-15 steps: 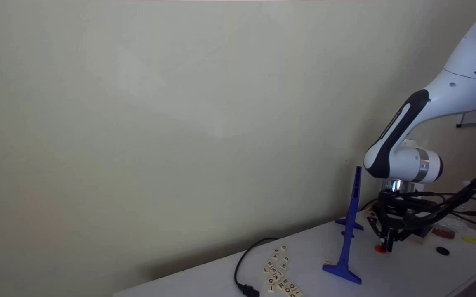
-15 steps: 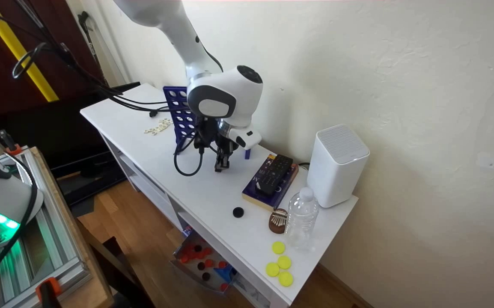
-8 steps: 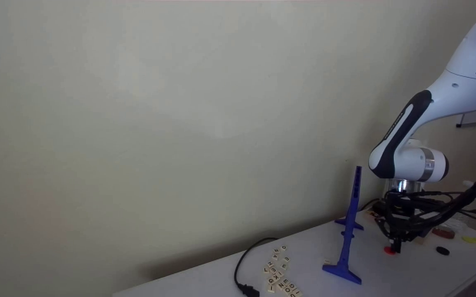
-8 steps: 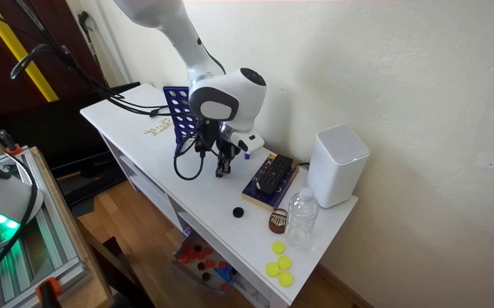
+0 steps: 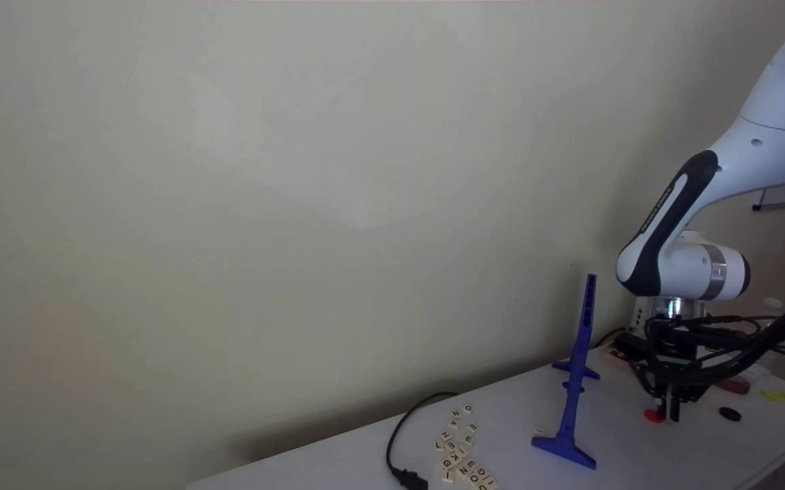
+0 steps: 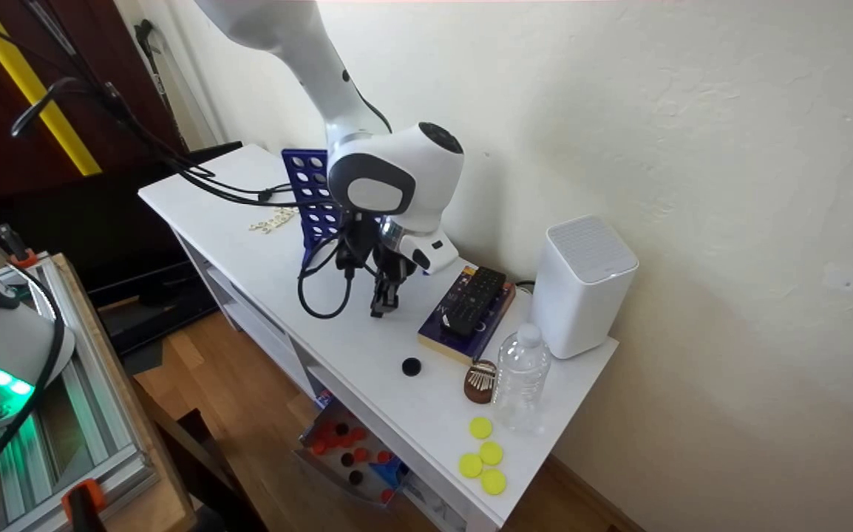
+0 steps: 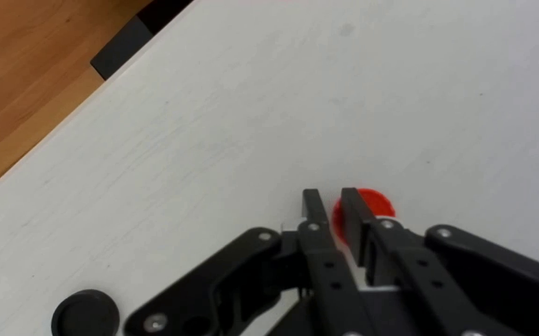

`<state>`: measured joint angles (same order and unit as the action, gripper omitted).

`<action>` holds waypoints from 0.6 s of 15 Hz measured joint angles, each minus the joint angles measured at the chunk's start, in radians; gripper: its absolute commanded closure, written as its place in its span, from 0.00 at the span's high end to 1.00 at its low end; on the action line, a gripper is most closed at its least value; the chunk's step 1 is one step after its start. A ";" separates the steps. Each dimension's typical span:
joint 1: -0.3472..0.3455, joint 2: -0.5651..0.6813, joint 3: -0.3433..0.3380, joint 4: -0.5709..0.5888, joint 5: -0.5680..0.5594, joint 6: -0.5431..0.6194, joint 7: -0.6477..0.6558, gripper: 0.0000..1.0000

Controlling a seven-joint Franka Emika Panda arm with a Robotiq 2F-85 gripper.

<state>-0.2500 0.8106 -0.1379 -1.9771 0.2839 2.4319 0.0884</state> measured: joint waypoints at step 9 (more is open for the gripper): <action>-0.017 -0.022 0.014 -0.035 0.001 0.071 -0.030 1.00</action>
<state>-0.2673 0.7890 -0.1236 -2.0122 0.2849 2.5033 0.0587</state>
